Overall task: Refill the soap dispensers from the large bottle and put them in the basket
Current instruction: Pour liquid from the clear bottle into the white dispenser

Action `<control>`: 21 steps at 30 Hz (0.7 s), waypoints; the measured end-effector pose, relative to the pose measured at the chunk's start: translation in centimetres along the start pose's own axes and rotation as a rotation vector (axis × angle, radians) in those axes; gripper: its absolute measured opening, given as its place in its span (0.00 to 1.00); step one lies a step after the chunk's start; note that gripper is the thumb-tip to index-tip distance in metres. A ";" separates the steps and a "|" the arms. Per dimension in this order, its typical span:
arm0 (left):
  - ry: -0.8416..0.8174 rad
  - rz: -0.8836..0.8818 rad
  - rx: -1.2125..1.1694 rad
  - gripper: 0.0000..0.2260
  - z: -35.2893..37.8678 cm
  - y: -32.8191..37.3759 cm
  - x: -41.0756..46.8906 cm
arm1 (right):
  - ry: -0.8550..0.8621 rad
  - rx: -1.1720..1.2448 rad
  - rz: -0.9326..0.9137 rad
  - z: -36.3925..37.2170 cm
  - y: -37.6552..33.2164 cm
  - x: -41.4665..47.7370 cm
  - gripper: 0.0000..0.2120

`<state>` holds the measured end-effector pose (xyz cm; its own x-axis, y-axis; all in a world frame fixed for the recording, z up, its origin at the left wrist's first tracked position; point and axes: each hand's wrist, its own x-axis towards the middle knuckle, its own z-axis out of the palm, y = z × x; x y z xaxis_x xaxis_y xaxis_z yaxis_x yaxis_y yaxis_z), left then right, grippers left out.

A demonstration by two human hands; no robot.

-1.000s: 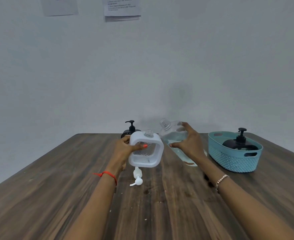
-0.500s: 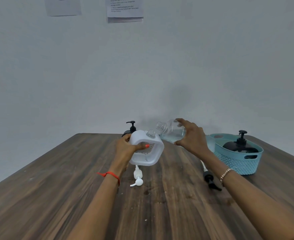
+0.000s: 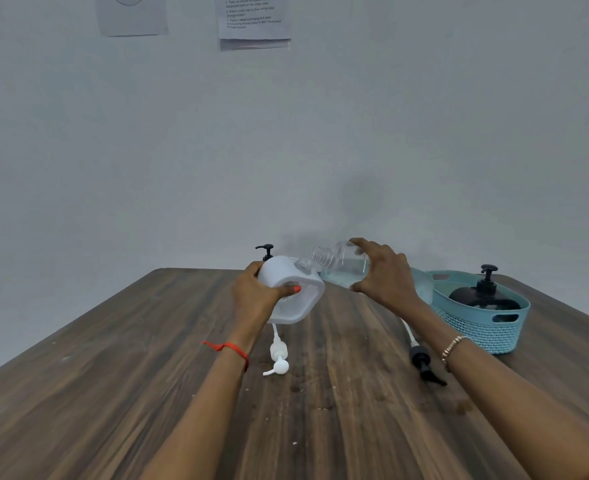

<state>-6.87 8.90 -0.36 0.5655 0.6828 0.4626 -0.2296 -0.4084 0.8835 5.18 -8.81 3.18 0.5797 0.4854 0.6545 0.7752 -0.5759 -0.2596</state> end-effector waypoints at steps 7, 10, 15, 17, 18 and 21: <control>0.027 0.049 0.042 0.24 0.5 0.5 -0.4 | -0.024 -0.064 -0.014 -0.4 -0.2 0.1 0.35; 0.035 0.060 0.044 0.24 0.6 0.5 -0.5 | -0.034 -0.075 -0.018 -0.5 -0.1 0.2 0.35; 0.033 0.046 0.024 0.25 0.9 0.5 -0.7 | -0.042 -0.100 -0.031 -0.8 0.0 0.4 0.34; 0.034 0.035 0.020 0.25 1.0 0.4 -0.7 | -0.049 -0.122 -0.037 -0.9 0.0 0.4 0.35; 0.036 0.030 0.015 0.25 1.1 0.4 -0.7 | -0.052 -0.132 -0.039 -1.0 0.0 0.5 0.35; 0.041 0.021 -0.011 0.23 1.2 0.3 -0.8 | -0.065 -0.152 -0.038 -1.3 0.0 0.6 0.36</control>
<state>-6.45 7.51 -0.53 0.5280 0.6985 0.4830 -0.2492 -0.4163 0.8744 5.26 -9.36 4.48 0.5695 0.5477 0.6129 0.7529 -0.6468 -0.1217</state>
